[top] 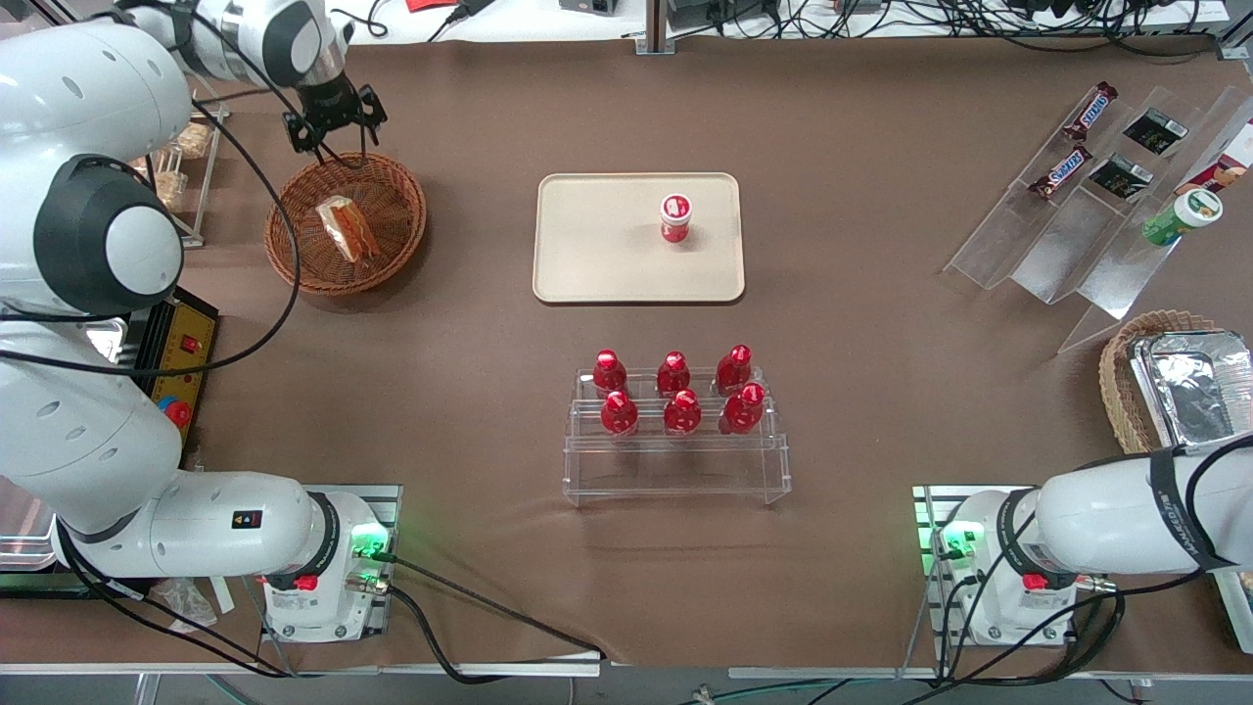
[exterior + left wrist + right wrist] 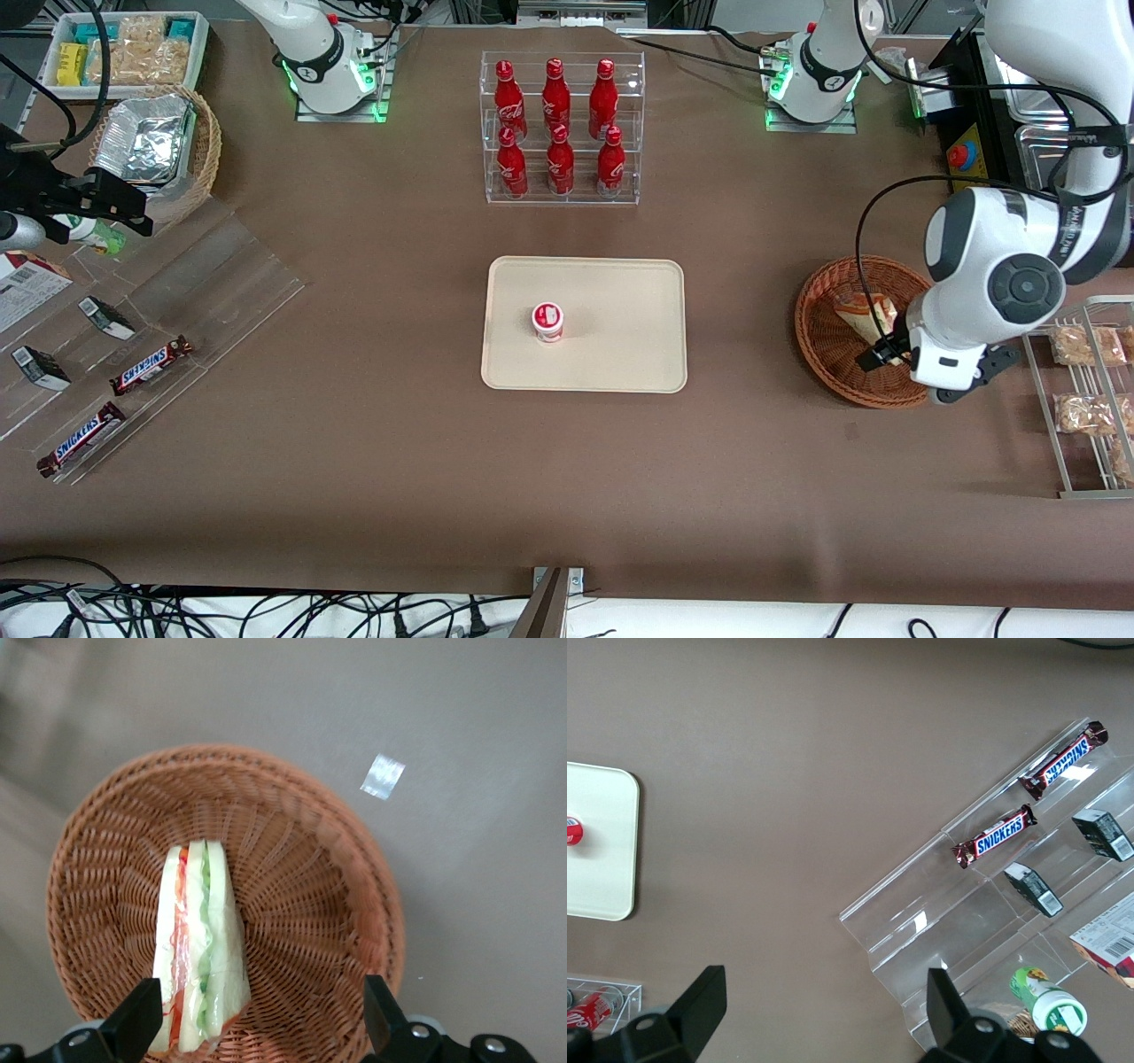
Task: Place sandwich from basket to tray
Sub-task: 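Close the left gripper on the wrapped sandwich and lift it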
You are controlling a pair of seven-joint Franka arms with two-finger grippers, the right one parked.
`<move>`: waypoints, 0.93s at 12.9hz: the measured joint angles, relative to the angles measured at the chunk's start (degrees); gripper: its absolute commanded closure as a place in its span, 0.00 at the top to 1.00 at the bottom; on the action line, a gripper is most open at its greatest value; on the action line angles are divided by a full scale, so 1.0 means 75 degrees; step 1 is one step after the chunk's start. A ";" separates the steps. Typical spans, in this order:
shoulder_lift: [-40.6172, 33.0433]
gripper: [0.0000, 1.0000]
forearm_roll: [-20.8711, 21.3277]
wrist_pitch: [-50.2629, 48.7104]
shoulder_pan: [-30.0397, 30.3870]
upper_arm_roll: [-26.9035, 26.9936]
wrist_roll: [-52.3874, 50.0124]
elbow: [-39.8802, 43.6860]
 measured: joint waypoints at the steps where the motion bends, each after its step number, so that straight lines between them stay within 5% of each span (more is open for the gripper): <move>1: -0.0159 1.00 0.0000 0.0293 0.0023 0.0020 -0.0066 -0.0410; 7: -0.0519 1.00 0.1139 0.1321 0.0123 0.0069 -0.1446 -0.1642; 12: -0.0518 1.00 0.1194 0.1826 0.0199 0.0069 -0.2117 -0.2096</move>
